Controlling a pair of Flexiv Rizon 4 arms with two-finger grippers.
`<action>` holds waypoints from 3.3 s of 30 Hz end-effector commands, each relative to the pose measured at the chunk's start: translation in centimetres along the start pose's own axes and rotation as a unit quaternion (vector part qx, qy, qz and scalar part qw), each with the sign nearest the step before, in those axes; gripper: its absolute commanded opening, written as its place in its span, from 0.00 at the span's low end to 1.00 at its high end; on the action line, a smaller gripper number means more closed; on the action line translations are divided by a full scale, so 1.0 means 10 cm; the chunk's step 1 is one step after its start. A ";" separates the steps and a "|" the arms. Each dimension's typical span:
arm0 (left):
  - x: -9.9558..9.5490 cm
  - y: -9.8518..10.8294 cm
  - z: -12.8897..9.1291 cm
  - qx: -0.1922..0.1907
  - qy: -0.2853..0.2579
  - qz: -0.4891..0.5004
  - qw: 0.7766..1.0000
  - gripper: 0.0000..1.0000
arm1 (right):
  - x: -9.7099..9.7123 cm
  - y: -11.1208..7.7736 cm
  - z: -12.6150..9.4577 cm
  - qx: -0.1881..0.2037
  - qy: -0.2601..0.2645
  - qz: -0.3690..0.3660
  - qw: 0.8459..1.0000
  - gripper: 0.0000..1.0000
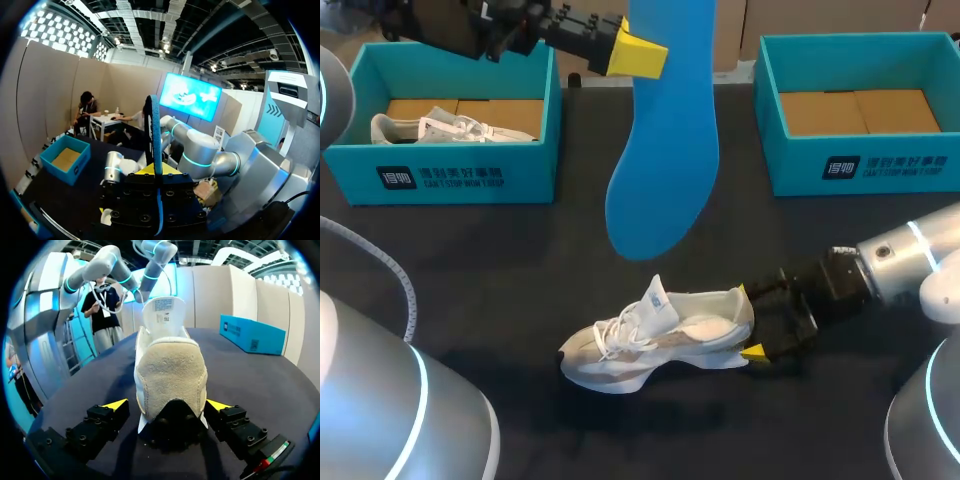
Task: Take the shoe out of the shoebox, open the shoe tongue, remove and reinsert the insole, then place the shoe into the shoebox
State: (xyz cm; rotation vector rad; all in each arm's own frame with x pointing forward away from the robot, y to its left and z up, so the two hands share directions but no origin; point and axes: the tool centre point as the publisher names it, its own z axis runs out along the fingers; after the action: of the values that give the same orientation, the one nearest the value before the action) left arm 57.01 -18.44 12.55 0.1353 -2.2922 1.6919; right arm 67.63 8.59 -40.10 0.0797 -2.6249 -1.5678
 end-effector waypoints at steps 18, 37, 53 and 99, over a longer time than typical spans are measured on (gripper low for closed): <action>-0.01 0.00 0.01 0.000 0.000 0.000 1.000 0.00 | -0.06 0.56 -0.57 0.354 0.009 0.052 0.934 1.00; -0.01 0.00 0.01 0.000 0.000 0.000 1.000 0.00 | -0.03 0.81 -0.43 0.465 -0.030 0.034 0.884 1.00; -0.01 0.00 0.01 0.000 0.000 0.000 1.000 0.00 | -0.08 0.84 -0.13 0.528 -0.018 0.020 0.849 1.00; -0.01 0.00 0.01 0.000 0.000 0.000 1.000 0.00 | -0.52 0.49 0.32 0.528 -0.006 -0.006 0.849 1.00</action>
State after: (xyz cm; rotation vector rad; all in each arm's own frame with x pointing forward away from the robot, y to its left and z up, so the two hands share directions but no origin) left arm 56.99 -18.38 12.49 0.1356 -2.2911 1.6937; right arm 72.40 13.93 -36.72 0.1423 -3.1150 0.0567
